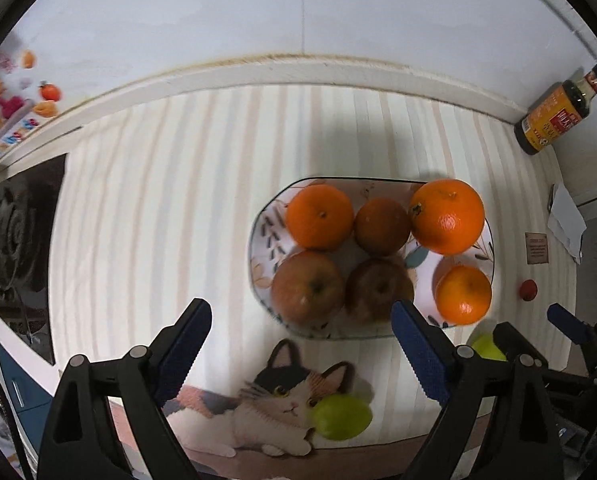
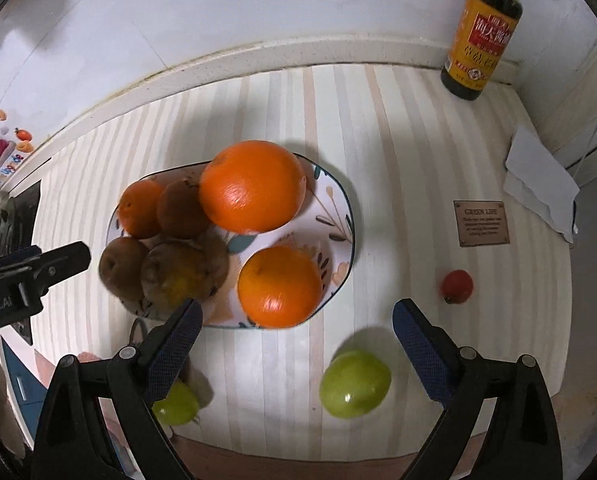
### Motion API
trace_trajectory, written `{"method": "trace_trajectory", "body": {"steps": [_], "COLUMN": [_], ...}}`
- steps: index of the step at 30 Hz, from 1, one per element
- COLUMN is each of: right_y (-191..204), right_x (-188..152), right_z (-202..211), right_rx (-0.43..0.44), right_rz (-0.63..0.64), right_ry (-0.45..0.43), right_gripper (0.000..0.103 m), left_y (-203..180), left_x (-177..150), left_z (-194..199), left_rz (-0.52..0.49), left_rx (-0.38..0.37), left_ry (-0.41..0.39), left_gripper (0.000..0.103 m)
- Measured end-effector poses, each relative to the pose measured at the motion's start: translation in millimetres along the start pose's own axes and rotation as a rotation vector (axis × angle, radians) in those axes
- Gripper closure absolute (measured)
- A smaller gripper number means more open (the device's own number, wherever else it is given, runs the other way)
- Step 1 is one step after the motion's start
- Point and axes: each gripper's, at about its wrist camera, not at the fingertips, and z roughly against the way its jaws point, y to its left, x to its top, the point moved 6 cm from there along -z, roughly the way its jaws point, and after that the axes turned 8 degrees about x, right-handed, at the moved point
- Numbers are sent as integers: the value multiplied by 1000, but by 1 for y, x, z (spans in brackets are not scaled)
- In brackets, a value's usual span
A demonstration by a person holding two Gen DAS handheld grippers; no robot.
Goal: Organize fruits
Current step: 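Lift both grippers away from the plate toward the green apples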
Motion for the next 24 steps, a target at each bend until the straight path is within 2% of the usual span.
{"method": "trace_trajectory", "body": {"steps": [7,12,20,24], "right_y": [12,23,39,44], "right_x": [-25,-40,-59,-70], "right_z": [40,85,156,185], "right_rx": [-1,-1,-9,2], "right_rz": [30,55,96,100], "right_ry": [-68,-140,-243,-276], "right_gripper": [5,5,5,5], "left_y": [15,17,22,21], "left_x": [-33,-53,-77,-90], "left_z": [50,90,143,161], "left_rz": [26,26,29,16], "left_rx": [7,-8,-25,-38], "left_ry": [-114,-191,-279,-295], "left_gripper": [11,11,11,11]}}
